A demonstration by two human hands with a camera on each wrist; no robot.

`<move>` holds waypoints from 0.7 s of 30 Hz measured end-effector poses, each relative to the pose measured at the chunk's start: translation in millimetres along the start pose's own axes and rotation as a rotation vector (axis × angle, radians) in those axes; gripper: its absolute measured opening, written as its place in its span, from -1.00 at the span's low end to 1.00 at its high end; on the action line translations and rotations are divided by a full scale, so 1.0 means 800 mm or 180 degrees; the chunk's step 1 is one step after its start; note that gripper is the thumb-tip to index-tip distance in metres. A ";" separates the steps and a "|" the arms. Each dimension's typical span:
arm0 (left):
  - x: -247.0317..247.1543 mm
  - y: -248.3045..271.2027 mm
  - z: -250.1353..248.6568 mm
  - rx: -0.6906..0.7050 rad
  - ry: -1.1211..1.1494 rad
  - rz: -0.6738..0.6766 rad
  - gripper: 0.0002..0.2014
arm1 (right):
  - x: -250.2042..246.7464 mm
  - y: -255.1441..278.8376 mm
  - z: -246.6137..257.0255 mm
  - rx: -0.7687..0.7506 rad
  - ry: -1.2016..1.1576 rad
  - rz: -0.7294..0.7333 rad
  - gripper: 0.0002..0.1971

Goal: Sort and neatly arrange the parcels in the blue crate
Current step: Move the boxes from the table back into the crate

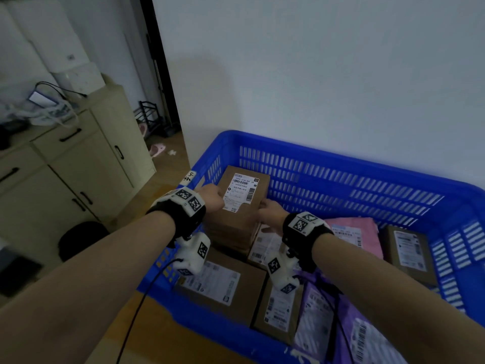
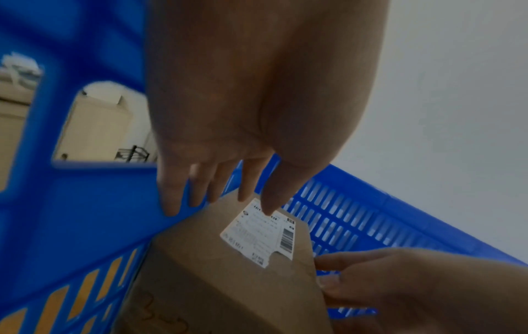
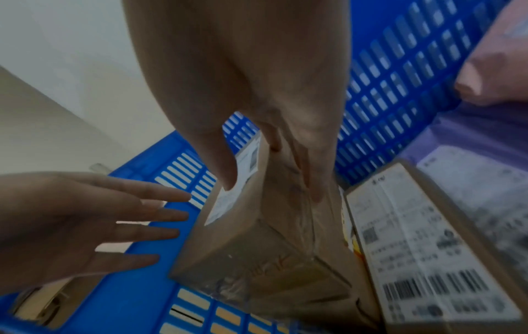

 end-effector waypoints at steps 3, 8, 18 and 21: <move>-0.011 0.020 -0.019 0.0168 -0.0258 -0.0259 -0.71 | -0.010 0.028 0.019 -0.0064 0.0466 -0.0128 -0.76; -0.027 0.072 -0.077 0.0724 -0.0484 -0.0762 -0.69 | -0.032 0.101 0.047 -0.0274 0.1246 -0.0743 -0.64; 0.028 0.173 -0.242 0.1863 -0.1173 -0.1021 -0.65 | -0.092 0.300 0.026 0.0066 0.2848 -0.1928 -0.58; 0.068 0.194 -0.295 0.2103 -0.1477 -0.0994 -0.65 | -0.114 0.359 -0.004 0.0279 0.2904 -0.2217 -0.55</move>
Point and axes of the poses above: each hand's wrist, its own y-axis away from the middle knuckle, its own x-axis out of the palm, z = x × y, the point moved 5 cm from there along -y, towards the middle knuckle, and after that the axes turned 15 degrees about z, right-handed, at the moved point
